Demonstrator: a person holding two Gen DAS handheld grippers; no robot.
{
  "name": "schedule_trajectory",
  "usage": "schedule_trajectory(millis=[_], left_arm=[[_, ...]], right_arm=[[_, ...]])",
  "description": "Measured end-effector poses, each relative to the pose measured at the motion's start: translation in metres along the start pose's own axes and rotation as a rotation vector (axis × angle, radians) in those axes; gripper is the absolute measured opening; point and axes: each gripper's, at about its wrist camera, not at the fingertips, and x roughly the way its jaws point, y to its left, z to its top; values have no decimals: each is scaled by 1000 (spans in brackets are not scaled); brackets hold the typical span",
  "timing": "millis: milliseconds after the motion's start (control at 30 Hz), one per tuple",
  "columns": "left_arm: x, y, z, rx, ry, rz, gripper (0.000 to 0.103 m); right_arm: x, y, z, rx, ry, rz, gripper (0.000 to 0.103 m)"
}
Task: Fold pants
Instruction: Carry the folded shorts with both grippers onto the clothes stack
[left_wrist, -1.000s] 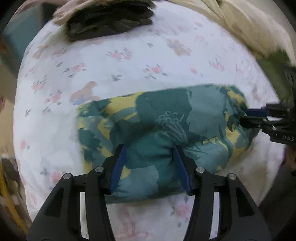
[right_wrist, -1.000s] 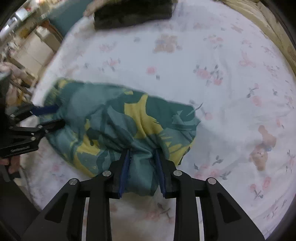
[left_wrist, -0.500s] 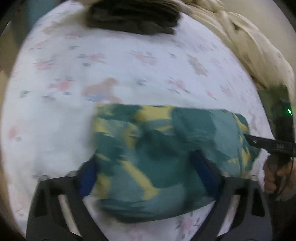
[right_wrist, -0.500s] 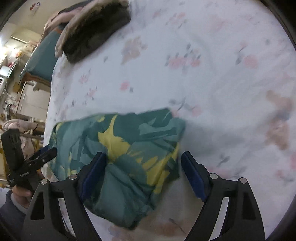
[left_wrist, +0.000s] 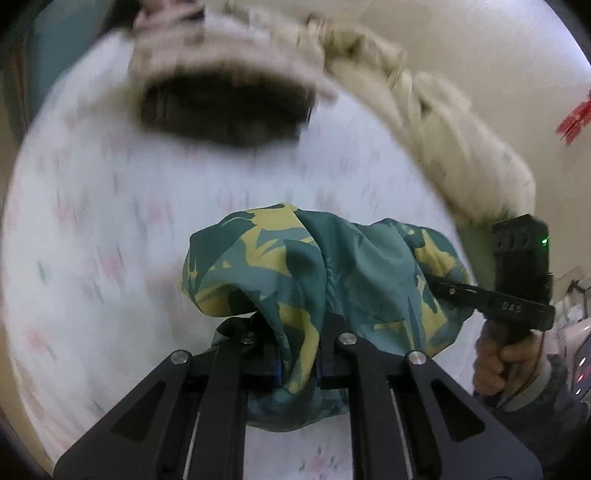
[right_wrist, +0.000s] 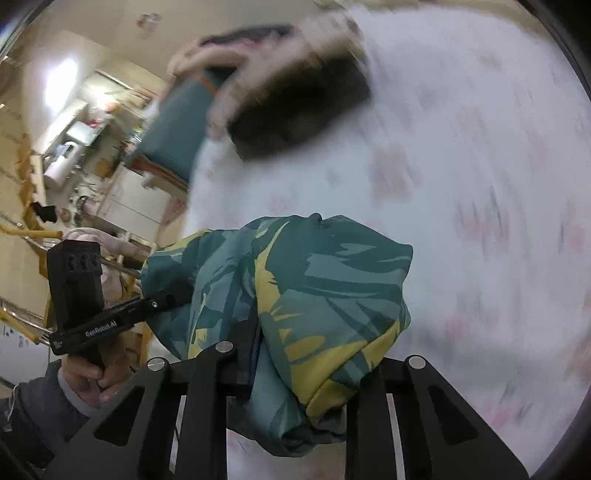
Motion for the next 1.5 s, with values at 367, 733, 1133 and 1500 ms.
schedule_trajectory(millis=[367, 733, 1133, 1500], left_arm=[[8, 39, 225, 79, -196, 129, 9], [121, 123, 286, 76, -132, 250, 16], [72, 157, 258, -52, -261, 537, 71], [-40, 75, 153, -5, -390, 510, 71]], right_arm=[[41, 59, 249, -229, -131, -41, 22], [147, -12, 342, -233, -70, -191, 38], [89, -51, 328, -205, -132, -419, 56], [-16, 62, 216, -271, -330, -297, 81]])
